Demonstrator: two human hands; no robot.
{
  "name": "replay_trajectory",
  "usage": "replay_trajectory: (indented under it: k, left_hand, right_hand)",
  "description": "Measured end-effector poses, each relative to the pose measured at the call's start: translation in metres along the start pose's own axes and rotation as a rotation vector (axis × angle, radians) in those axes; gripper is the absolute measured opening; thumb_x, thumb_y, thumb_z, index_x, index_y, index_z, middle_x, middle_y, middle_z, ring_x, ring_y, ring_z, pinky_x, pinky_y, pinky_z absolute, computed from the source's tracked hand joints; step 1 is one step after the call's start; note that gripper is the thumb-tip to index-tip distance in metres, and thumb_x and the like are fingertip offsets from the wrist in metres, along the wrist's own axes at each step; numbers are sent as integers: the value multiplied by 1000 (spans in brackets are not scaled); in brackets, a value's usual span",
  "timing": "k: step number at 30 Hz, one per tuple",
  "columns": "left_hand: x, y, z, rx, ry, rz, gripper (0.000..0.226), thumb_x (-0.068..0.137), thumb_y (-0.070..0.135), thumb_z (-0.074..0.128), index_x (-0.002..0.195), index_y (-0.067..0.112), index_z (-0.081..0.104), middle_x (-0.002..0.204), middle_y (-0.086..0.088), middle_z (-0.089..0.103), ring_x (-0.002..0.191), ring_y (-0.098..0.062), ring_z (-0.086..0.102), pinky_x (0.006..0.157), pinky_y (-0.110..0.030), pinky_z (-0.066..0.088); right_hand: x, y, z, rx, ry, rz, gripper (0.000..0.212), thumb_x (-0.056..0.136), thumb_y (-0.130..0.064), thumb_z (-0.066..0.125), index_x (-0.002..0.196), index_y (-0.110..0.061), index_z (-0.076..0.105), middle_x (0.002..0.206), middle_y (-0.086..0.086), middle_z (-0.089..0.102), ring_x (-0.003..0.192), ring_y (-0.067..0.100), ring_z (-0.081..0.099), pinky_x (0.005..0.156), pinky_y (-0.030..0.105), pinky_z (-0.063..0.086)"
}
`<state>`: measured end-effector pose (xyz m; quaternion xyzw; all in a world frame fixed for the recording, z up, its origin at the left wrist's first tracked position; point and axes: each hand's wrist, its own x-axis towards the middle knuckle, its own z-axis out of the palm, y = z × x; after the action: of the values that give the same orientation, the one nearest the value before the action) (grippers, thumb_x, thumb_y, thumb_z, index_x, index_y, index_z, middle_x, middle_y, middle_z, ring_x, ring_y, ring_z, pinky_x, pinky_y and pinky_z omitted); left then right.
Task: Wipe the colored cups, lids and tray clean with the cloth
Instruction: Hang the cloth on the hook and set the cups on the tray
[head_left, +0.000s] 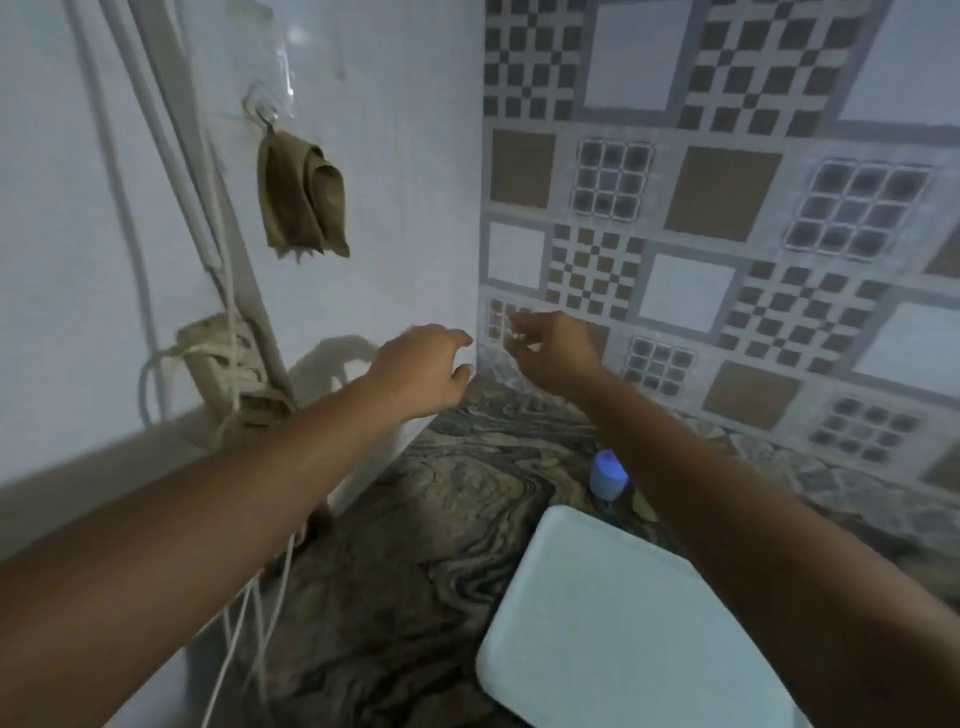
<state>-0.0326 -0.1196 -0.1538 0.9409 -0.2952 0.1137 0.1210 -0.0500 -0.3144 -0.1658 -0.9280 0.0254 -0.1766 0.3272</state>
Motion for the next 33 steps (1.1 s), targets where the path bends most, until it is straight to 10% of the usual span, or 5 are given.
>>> replay_trajectory:
  k: [9,21,33]
  left_hand:
    - [42,94,127,-128,-272,149,42,89,41,59,123,16,62,115,-10,69,105,-32,65,86,-43,55]
    - [97,150,257,-153,-532,217,103,75,39,82,155,21,19,158,-13,24,139,-40,36,107,-50,43]
    - [99,139,306,-350,-484,257,66,83,15,73,144,13,46,143,-18,46,130,-37,46,108,-39,38]
  right_hand:
    - [-78,148,-35,-221,-91,342,47,90,-19,70,135,-9,63,131,16,67,121,31,63,98,33,47]
    - [-89,242,-16,-499,-378,399,93,77,-34,84,153,-11,35,150,19,46,136,38,44,107,43,45]
    - [-87,262,1,-448,-361,426,60,79,-20,78,136,-10,59,131,21,61,119,39,60,100,41,50]
